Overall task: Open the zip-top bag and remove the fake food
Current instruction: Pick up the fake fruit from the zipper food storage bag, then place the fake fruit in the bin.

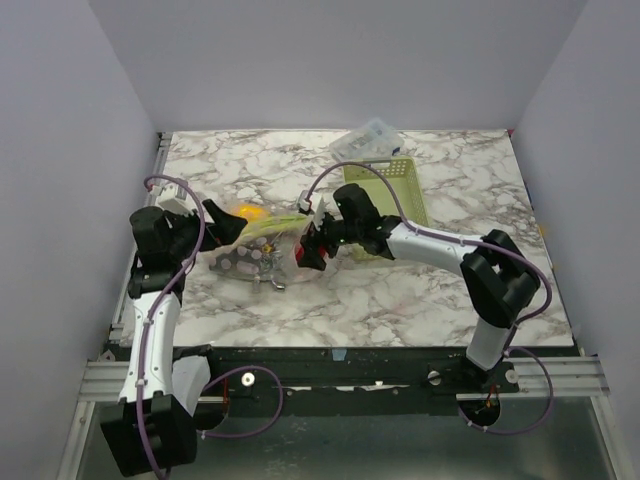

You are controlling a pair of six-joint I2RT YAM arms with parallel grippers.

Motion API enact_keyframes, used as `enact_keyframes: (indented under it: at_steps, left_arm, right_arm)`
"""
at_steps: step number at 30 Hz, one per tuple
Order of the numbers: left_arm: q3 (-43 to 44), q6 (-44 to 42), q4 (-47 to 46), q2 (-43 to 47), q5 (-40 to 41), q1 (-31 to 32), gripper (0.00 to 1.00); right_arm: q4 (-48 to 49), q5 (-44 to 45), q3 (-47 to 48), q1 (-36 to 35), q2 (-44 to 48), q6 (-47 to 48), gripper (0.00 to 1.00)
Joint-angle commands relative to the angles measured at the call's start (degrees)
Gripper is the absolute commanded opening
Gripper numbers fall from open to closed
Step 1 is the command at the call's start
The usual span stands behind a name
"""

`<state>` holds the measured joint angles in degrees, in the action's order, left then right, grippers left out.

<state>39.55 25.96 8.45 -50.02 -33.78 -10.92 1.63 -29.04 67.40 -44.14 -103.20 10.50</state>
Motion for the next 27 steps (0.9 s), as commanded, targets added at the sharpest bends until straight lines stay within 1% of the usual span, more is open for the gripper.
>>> enact_keyframes:
  at_steps: [1,6,11,17,27]
  left_arm:
    - [-3.2,0.4,-0.4,2.2,-10.6,-0.4,0.99]
    - [-7.2,0.1,-1.4,7.1,-13.4,0.1,0.99]
    - [-9.6,-1.5,-1.9,9.9,-12.9,1.7,0.99]
    - [-9.4,-1.6,-2.7,9.6,-13.5,2.1,0.99]
    - [-9.6,-0.4,-3.8,9.1,-14.4,2.1,0.99]
  right_arm:
    - [-2.9,-2.1,-1.6,0.5,3.2,3.6,0.43]
    - [-5.3,-2.8,-1.5,1.4,3.9,6.8,0.43]
    - [-7.5,-4.7,-1.5,2.1,5.0,9.8,0.42]
    - [-10.6,-8.5,-2.0,3.4,7.9,13.7,0.42]
    - [-15.7,-18.0,-1.1,9.1,11.4,17.1,0.43]
